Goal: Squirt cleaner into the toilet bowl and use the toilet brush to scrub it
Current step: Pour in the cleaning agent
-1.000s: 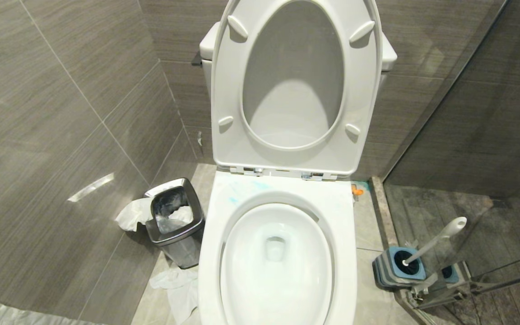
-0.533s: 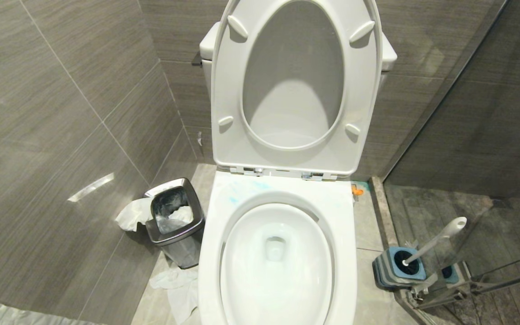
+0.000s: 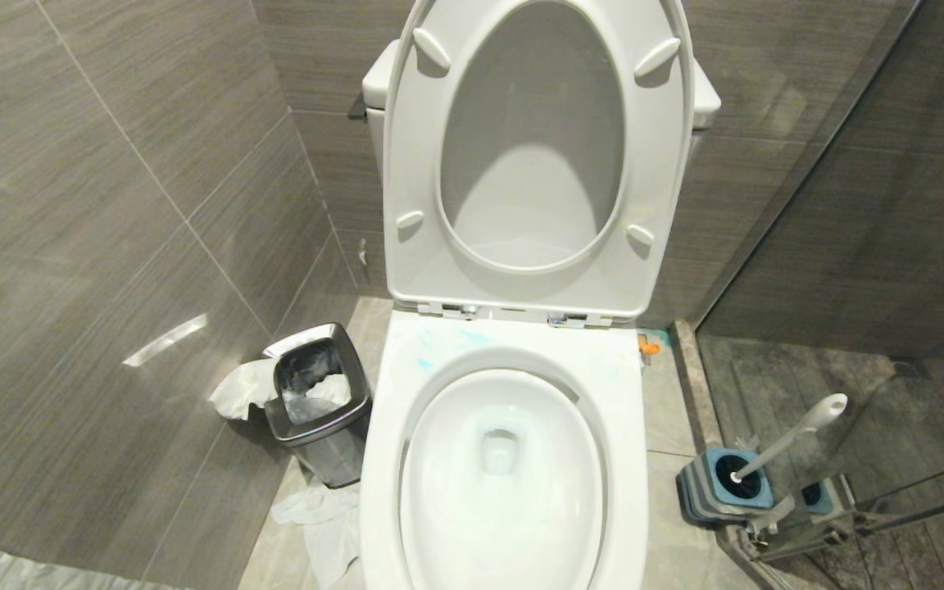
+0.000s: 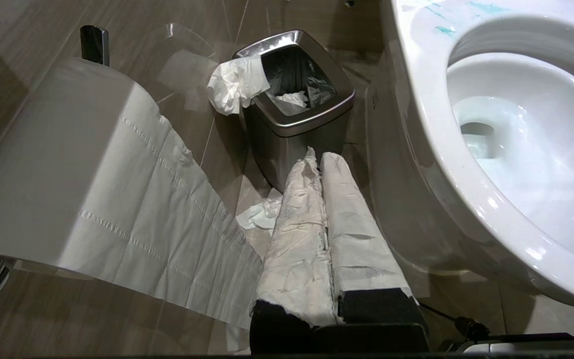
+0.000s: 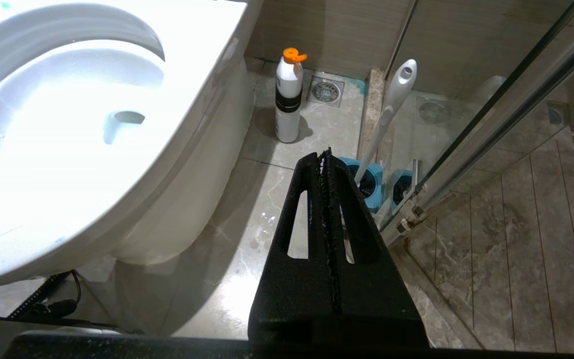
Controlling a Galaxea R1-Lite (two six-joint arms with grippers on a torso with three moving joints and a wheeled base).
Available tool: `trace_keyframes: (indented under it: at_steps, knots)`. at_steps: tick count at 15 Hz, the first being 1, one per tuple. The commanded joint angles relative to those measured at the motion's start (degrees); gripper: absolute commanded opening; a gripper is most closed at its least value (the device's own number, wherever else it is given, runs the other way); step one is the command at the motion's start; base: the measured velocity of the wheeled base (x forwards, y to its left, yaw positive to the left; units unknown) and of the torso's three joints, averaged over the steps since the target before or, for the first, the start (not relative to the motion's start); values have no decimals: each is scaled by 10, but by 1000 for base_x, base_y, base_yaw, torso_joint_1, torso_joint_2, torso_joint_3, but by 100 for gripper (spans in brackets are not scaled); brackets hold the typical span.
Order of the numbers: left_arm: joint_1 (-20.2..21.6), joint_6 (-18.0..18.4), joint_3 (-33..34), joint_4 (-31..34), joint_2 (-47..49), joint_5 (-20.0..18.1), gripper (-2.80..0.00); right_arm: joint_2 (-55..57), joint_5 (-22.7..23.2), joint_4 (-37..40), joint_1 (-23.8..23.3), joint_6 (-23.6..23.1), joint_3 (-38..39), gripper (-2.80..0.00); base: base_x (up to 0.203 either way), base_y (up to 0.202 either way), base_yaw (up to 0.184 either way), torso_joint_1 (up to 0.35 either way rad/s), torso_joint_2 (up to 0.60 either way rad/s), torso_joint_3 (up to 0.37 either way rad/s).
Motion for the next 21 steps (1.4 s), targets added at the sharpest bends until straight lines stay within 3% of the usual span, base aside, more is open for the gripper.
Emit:
trace_keyframes:
  at_steps: [1, 21]
  knots:
    - [0, 0, 1, 0, 1, 0, -280, 0, 1, 0, 0, 0, -1, -280, 0, 0, 0, 0, 0, 0]
    - [0, 2, 1, 0, 1, 0, -280, 0, 1, 0, 0, 0, 0, -280, 0, 0, 0, 0, 0, 0]
